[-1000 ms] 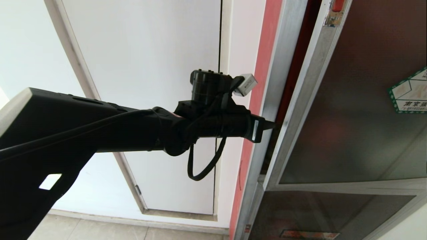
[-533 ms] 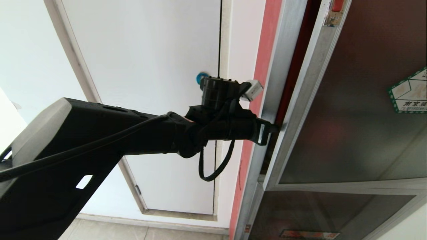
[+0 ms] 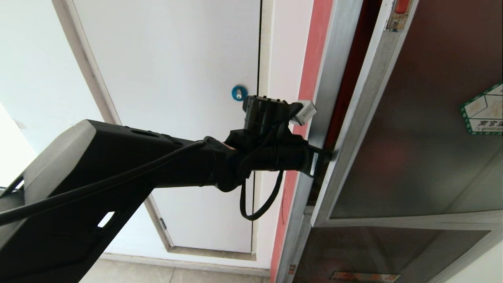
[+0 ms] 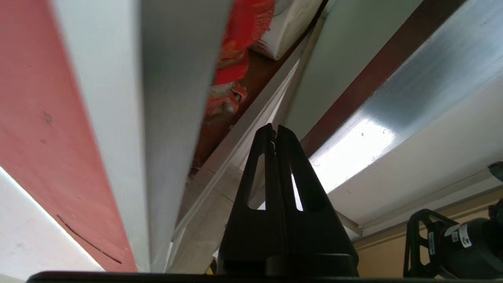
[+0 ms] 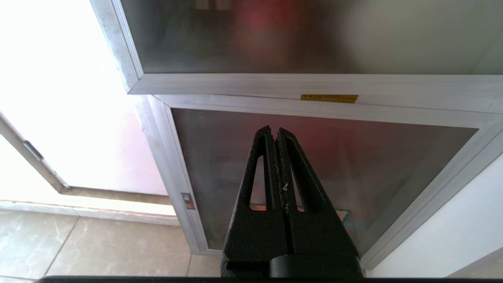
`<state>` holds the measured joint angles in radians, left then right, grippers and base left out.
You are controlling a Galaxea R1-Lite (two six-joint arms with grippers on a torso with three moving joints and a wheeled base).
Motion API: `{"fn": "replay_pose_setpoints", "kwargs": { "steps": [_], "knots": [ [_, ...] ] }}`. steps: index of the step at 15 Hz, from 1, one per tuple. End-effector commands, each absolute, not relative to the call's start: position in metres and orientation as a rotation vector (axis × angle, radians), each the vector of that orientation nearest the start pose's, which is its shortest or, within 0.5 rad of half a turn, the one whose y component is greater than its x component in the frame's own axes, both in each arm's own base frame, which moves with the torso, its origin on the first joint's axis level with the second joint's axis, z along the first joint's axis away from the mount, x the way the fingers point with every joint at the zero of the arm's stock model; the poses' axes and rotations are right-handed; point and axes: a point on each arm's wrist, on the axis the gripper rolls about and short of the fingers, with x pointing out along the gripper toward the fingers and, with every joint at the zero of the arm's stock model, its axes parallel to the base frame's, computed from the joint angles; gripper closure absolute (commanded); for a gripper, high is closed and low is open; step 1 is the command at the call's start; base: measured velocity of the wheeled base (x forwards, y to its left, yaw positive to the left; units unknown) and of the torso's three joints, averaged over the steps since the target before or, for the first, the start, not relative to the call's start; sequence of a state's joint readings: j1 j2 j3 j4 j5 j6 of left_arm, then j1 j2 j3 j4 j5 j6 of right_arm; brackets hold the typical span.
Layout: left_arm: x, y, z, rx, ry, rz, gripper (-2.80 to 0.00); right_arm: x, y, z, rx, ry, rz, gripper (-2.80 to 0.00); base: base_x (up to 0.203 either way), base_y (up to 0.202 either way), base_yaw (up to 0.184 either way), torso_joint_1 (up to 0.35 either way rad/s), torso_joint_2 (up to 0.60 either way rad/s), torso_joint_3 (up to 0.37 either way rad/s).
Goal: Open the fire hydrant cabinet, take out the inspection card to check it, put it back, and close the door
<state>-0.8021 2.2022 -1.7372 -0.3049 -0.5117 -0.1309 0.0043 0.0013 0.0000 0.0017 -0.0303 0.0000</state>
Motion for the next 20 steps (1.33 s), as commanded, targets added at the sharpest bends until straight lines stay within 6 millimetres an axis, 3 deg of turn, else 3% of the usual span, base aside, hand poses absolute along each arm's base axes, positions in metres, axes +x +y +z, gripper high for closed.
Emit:
{"fn": "replay_pose_setpoints", "kwargs": {
  "steps": [1,11,20],
  "knots": [
    [0.304,-0.343,0.223,-0.087,0.247,-1.322,0.00,-0.023,-0.001,0.075,0.000,0.005,-0.025,0.00,0.000,0.000,0.000,0.000,0.00,0.000],
    [0.251,-0.341,0.230,-0.064,0.297,-1.406,0.00,-0.023,-0.001,0.075,0.000,0.005,-0.025,0.00,0.000,0.000,0.000,0.000,0.00,0.000],
    [0.211,-0.359,0.232,-0.048,0.312,-1.506,0.00,-0.023,-0.001,0.075,0.000,0.003,-0.027,0.00,0.000,0.000,0.000,0.000,0.00,0.000]
  ]
}}
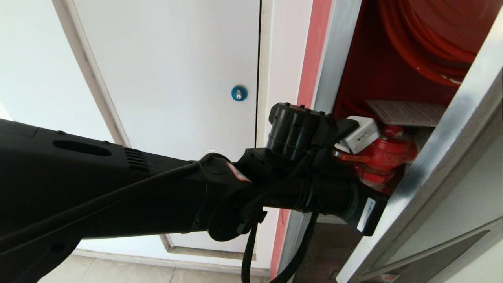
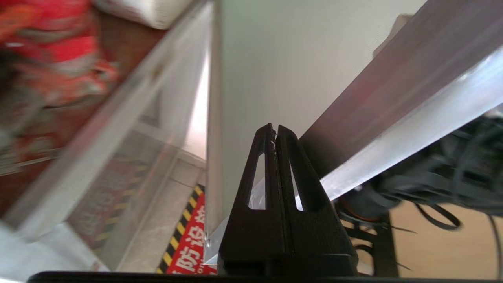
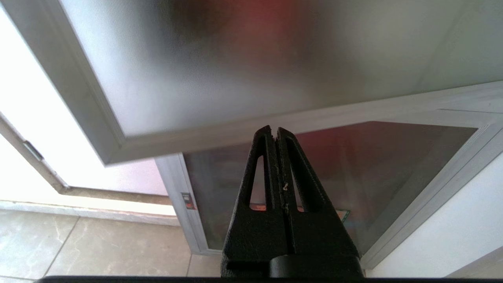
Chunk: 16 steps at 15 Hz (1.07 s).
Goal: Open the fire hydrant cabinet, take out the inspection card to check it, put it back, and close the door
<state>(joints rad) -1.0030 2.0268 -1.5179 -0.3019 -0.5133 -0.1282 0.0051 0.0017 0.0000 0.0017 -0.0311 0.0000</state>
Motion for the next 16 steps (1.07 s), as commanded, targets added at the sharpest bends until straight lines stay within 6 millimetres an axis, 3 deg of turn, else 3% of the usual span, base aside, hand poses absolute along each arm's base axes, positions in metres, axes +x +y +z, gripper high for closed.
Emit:
{"fn": "replay_pose_setpoints", "kwargs": {
  "steps": [1,16],
  "knots": [
    [0.203,-0.363,0.232,-0.043,0.313,-1.526,0.00,-0.023,-0.001,0.075,0.000,0.004,-0.025,0.00,0.000,0.000,0.000,0.000,0.00,0.000],
    [0.135,-0.388,0.226,-0.003,0.350,-1.696,0.00,-0.023,-0.001,0.075,0.000,0.003,-0.026,0.00,0.000,0.000,0.000,0.000,0.00,0.000]
  ]
}}
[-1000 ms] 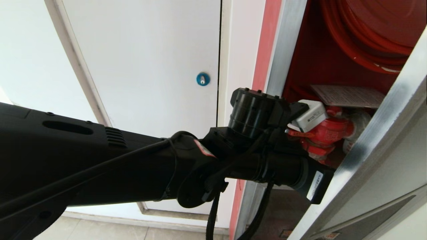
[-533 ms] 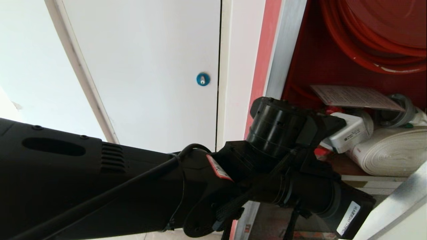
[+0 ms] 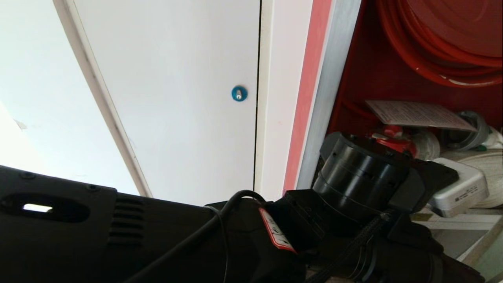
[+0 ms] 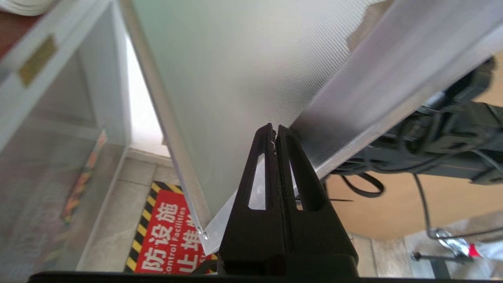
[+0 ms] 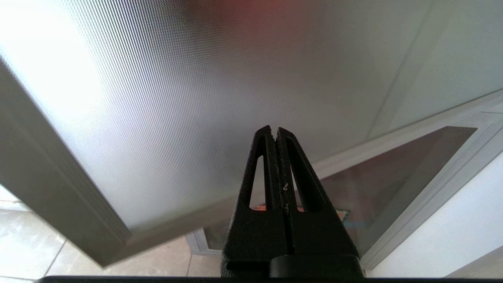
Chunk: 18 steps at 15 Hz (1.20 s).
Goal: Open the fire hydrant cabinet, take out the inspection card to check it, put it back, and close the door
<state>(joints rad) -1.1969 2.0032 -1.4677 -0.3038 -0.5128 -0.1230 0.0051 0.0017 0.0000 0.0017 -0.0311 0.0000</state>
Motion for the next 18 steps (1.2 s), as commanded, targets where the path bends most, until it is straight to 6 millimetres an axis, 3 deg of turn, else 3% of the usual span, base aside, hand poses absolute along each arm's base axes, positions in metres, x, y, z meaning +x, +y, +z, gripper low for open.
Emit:
{"fn": "replay_pose_setpoints", "kwargs": {
  "steps": [1,14,18],
  "knots": [
    [0.134,-0.388,0.226,-0.003,0.350,-1.700,0.00,-0.023,-0.001,0.075,0.000,0.005,-0.025,0.00,0.000,0.000,0.000,0.000,0.00,0.000],
    [0.123,-0.395,0.223,0.006,0.359,-1.726,0.00,-0.023,-0.001,0.075,0.000,0.005,-0.025,0.00,0.000,0.000,0.000,0.000,0.00,0.000],
    [0.150,-0.387,0.220,-0.002,0.361,-1.641,0.00,-0.023,-0.001,0.075,0.000,0.005,-0.026,0.00,0.000,0.000,0.000,0.000,0.00,0.000]
  ]
}}
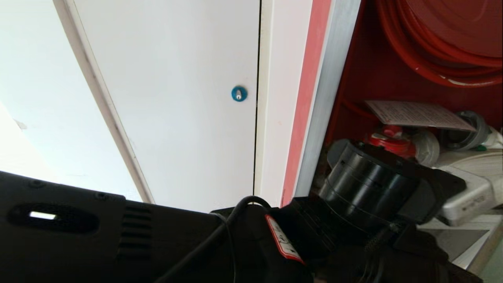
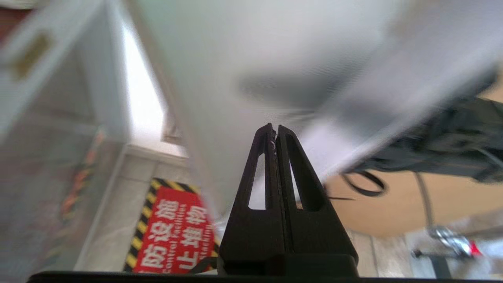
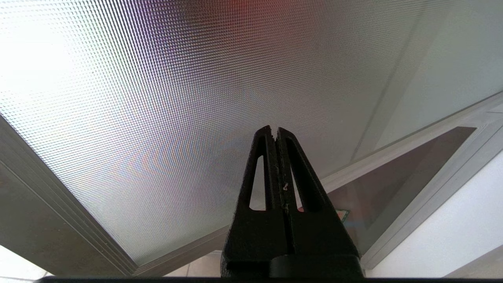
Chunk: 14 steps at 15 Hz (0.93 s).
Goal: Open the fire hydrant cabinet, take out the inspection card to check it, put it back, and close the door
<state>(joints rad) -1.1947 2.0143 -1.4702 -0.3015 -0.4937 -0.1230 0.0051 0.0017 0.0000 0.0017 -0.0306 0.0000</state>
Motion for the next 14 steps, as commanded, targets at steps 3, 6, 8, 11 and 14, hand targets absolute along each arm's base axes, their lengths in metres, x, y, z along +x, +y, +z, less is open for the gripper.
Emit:
{"fn": "replay_pose_setpoints", "kwargs": {
  "steps": [3,6,8,11,14],
  "knots": [
    [0.182,-0.372,0.221,-0.017,0.358,-1.556,0.00,-0.023,-0.001,0.075,0.000,0.005,-0.026,0.00,0.000,0.000,0.000,0.000,0.00,0.000],
    [0.219,-0.345,0.217,-0.028,0.372,-1.441,0.00,-0.023,-0.001,0.075,0.000,0.005,-0.026,0.00,0.000,0.000,0.000,0.000,0.00,0.000],
    [0.243,-0.313,0.204,-0.005,0.401,-1.346,0.00,-0.023,-0.001,0.075,0.000,0.005,-0.025,0.00,0.000,0.000,0.000,0.000,0.00,0.000],
    [0.254,-0.264,0.204,0.033,0.393,-1.199,0.00,-0.023,-0.001,0.075,0.000,0.005,-0.025,0.00,0.000,0.000,0.000,0.000,0.00,0.000],
    [0.250,-0.202,0.217,0.024,0.368,-1.041,0.00,-0.023,-0.001,0.075,0.000,0.003,-0.026,0.00,0.000,0.000,0.000,0.000,0.00,0.000]
  ]
}}
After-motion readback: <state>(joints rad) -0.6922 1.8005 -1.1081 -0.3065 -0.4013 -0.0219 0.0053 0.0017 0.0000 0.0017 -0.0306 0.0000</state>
